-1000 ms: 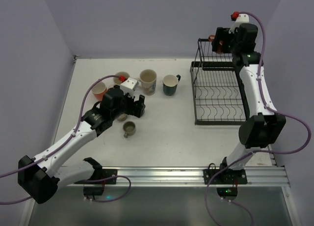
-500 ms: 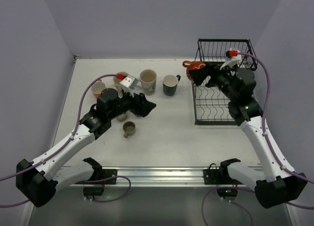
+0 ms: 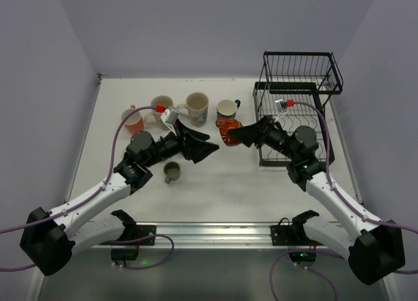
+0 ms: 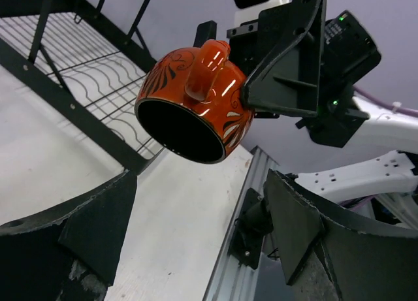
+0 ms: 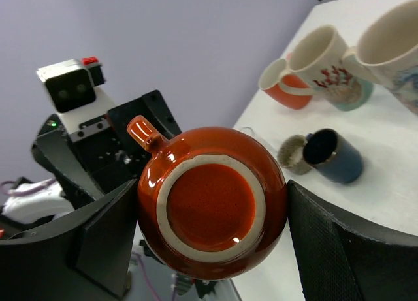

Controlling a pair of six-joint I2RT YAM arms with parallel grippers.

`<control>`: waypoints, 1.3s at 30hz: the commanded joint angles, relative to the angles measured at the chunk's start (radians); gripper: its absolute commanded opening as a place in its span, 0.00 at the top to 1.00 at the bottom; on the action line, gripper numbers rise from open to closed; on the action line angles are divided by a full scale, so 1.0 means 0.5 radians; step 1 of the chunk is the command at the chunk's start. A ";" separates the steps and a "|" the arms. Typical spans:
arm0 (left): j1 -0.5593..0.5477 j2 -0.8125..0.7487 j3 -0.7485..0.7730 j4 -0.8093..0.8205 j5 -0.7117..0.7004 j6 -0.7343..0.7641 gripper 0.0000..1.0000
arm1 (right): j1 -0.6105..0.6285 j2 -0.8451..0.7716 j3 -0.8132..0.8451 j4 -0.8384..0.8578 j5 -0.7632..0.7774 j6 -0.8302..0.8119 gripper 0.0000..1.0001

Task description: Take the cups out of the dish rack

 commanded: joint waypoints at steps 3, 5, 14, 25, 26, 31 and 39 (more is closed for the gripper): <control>-0.041 0.014 -0.029 0.301 0.032 -0.137 0.17 | 0.067 0.013 -0.028 0.532 -0.125 0.257 0.58; -0.047 0.042 -0.035 0.381 0.041 -0.162 0.17 | 0.100 0.031 -0.037 0.538 -0.107 0.269 0.58; -0.124 0.128 0.023 0.473 0.084 -0.202 0.30 | 0.165 0.093 -0.096 0.621 -0.058 0.318 0.57; -0.133 0.207 0.051 0.467 -0.014 -0.184 0.79 | 0.278 0.307 -0.175 0.955 -0.119 0.515 0.56; -0.133 0.214 0.063 0.400 -0.026 -0.168 0.86 | 0.282 0.317 -0.209 1.026 -0.113 0.551 0.54; -0.133 0.177 0.128 -0.011 -0.241 0.019 1.00 | 0.282 0.295 -0.274 1.023 -0.042 0.540 0.01; -0.133 0.296 0.403 -1.177 -0.584 0.393 1.00 | 0.229 -0.192 -0.295 0.196 0.423 0.009 0.01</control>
